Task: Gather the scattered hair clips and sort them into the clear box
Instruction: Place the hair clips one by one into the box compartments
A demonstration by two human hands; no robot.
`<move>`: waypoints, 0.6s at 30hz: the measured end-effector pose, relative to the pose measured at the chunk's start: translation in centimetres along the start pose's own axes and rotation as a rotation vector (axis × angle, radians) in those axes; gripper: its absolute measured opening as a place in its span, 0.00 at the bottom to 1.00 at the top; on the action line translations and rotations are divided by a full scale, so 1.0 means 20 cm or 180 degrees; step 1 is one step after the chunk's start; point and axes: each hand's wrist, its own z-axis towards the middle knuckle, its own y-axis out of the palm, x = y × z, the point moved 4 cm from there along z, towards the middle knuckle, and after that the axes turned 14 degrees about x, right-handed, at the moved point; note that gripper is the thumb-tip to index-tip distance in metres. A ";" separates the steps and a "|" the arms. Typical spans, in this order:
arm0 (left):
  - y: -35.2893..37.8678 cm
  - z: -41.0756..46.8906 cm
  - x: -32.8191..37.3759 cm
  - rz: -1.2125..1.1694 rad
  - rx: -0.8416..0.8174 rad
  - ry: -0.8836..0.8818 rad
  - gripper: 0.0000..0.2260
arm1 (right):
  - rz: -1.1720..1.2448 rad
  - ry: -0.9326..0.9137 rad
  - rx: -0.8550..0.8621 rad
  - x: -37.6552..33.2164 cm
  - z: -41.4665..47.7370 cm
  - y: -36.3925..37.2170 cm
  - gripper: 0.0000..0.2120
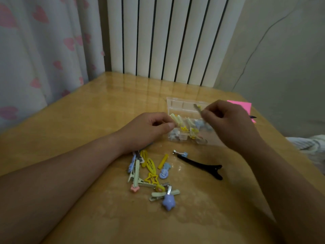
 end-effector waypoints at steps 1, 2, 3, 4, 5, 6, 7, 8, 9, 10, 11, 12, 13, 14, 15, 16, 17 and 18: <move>0.00 0.00 0.01 -0.0014 -0.0031 0.0025 0.06 | -0.0140 0.0104 0.0059 0.06 0.02 -0.01 0.06; 0.01 -0.01 0.01 -0.0014 -0.0066 0.0054 0.06 | -0.0285 0.0170 0.0025 0.11 0.03 -0.02 0.06; 0.01 -0.01 0.02 0.0001 -0.0085 0.0072 0.05 | -0.0410 0.0199 -0.0052 0.14 0.04 -0.02 0.06; 0.01 -0.01 0.02 0.0013 -0.0095 0.0089 0.05 | -0.0520 0.0205 -0.0139 0.15 0.03 -0.02 0.05; 0.01 -0.01 0.01 0.0028 -0.0092 0.0100 0.05 | -0.0617 0.0198 -0.0226 0.16 0.03 -0.01 0.05; 0.01 -0.01 0.01 0.0047 -0.0084 0.0114 0.04 | -0.0708 0.0193 -0.0323 0.16 0.03 0.00 0.05; 0.01 -0.01 0.01 0.0066 -0.0074 0.0126 0.04 | -0.0796 0.0196 -0.0430 0.17 0.02 0.01 0.05; 0.01 -0.01 0.01 0.0081 -0.0066 0.0137 0.04 | -0.0873 0.0206 -0.0529 0.17 0.02 0.02 0.05; 0.01 -0.01 0.01 0.0096 -0.0057 0.0141 0.04 | -0.0923 0.0229 -0.0615 0.17 0.03 0.03 0.06; 0.01 -0.01 0.01 0.0112 -0.0050 0.0147 0.04 | -0.0947 0.0272 -0.0694 0.17 0.03 0.03 0.06; 0.01 -0.01 0.01 0.0129 -0.0044 0.0150 0.04 | -0.0970 0.0326 -0.0771 0.17 0.04 0.04 0.06; 0.01 -0.01 0.01 0.0143 -0.0039 0.0158 0.04 | -0.1019 0.0370 -0.0845 0.17 0.05 0.04 0.06; 0.01 -0.01 0.02 0.0150 -0.0032 0.0169 0.03 | -0.1084 0.0397 -0.0908 0.17 0.06 0.05 0.06; 0.01 -0.01 0.01 0.0154 -0.0028 0.0175 0.03 | -0.1143 0.0412 -0.0950 0.16 0.07 0.05 0.06; 0.01 0.00 0.01 0.0158 -0.0027 0.0172 0.03 | -0.1184 0.0428 -0.0971 0.16 0.07 0.06 0.06; 0.01 0.00 0.01 0.0159 -0.0024 0.0169 0.03 | -0.1213 0.0455 -0.0981 0.16 0.08 0.07 0.06; 0.01 0.00 0.01 0.0159 -0.0019 0.0165 0.04 | -0.1236 0.0486 -0.0987 0.15 0.08 0.08 0.06; 0.01 0.00 0.01 0.0157 -0.0014 0.0162 0.04 | -0.1255 0.0509 -0.0990 0.15 0.08 0.08 0.05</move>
